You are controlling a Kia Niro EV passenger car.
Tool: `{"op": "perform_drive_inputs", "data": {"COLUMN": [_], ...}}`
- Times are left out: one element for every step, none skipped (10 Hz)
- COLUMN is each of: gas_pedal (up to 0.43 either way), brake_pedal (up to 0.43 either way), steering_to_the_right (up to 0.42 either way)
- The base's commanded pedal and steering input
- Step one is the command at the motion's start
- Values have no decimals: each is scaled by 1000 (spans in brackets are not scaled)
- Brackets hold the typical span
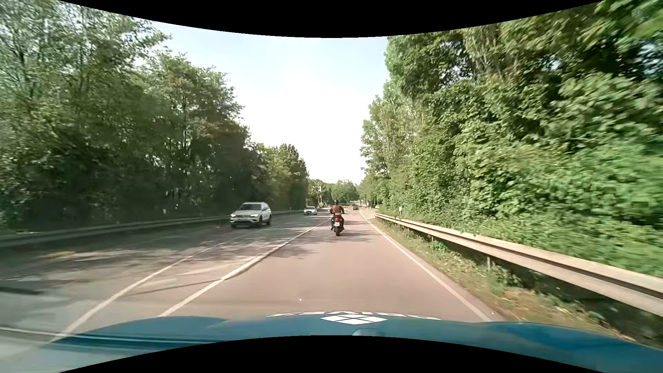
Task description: Follow the waypoints while adhering to traffic rules and regulations
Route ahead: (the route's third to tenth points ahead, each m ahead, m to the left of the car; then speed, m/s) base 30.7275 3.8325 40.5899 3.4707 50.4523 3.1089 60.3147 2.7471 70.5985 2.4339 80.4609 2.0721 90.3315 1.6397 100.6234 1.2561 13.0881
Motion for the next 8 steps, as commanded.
{"op": "perform_drive_inputs", "data": {"gas_pedal": [0, 0, 0, 0, 0, 0, 0, 0], "brake_pedal": [140, 140, 128, 116, 110, 104, 104, 122], "steering_to_the_right": [3, 3, 3, 3, 3, 3, 3, 3]}}
